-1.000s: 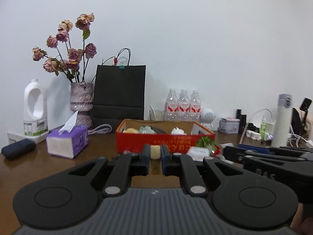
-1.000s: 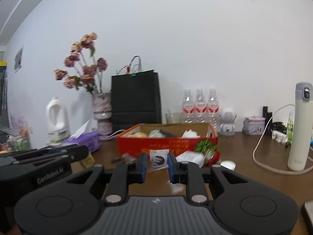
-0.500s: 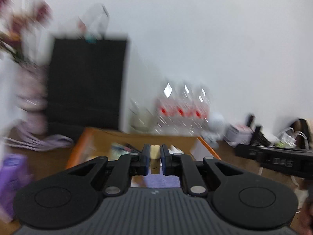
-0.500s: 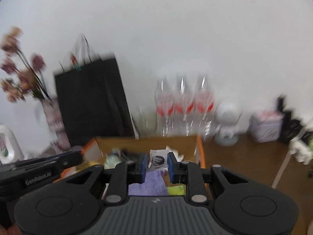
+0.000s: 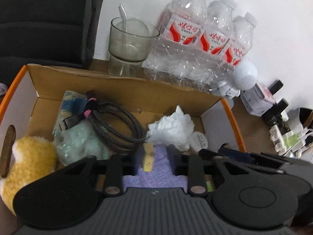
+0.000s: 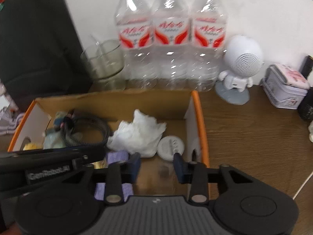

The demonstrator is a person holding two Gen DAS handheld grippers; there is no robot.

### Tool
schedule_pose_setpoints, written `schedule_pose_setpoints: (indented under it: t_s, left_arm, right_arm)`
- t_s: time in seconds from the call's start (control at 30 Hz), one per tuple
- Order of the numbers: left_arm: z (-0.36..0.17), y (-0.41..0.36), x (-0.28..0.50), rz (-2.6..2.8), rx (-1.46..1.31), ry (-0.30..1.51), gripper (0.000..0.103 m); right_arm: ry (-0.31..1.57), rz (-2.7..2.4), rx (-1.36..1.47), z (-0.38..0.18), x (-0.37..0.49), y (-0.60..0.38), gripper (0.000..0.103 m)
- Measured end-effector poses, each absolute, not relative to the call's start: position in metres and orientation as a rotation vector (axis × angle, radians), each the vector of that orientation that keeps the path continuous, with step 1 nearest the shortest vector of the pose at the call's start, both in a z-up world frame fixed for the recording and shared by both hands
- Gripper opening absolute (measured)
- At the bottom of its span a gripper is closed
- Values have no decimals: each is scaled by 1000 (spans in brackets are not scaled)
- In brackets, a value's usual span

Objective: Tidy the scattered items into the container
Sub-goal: 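Open both grippers to drop the block and packet into the box, then move both grippers back from the box toward the white cotton pad pack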

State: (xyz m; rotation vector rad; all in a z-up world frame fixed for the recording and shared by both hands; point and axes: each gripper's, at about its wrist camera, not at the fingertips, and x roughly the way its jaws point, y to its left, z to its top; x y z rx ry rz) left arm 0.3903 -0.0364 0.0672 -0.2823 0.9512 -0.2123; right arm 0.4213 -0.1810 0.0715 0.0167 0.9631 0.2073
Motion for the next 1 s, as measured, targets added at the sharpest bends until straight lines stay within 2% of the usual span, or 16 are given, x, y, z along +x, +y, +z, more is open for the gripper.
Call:
schedule_pose_setpoints:
  t_s: [0.07, 0.1, 0.13, 0.37, 0.43, 0.57, 0.63, 0.67, 0.77, 0.8, 0.9, 1.0]
  left_arm:
    - [75, -29, 391, -220, -267, 942, 56]
    - [79, -24, 392, -214, -265, 943, 69]
    - [82, -19, 394, -215, -262, 948, 71]
    - [108, 16, 390, -86, -235, 987, 82]
    - [111, 21, 380, -55, -229, 995, 82]
    - [121, 21, 354, -28, -181, 978, 84]
    - [126, 18, 339, -12, -142, 957, 95]
    - [129, 16, 330, -2, -120, 943, 96]
    - [137, 11, 295, 40, -52, 803, 98]
    - [139, 6, 277, 68, -20, 700, 103]
    - [131, -7, 234, 106, 95, 476, 103]
    - [127, -16, 210, 95, 146, 402, 103]
  right_arm:
    - [964, 219, 50, 78, 424, -187, 46]
    - [967, 226, 66, 82, 425, -190, 52]
    - [968, 234, 82, 84, 427, -193, 60]
    - [989, 271, 92, 107, 421, -186, 71]
    - [982, 271, 80, 112, 414, -185, 79]
    - [969, 259, 74, 120, 392, -187, 80]
    - [942, 278, 99, 125, 377, -190, 81]
    - [920, 291, 115, 127, 368, -191, 82]
    - [788, 288, 90, 131, 334, -188, 83]
    - [696, 278, 58, 132, 317, -186, 84]
    - [474, 252, -30, 125, 273, -185, 94]
    - [425, 257, -25, 121, 253, -186, 94]
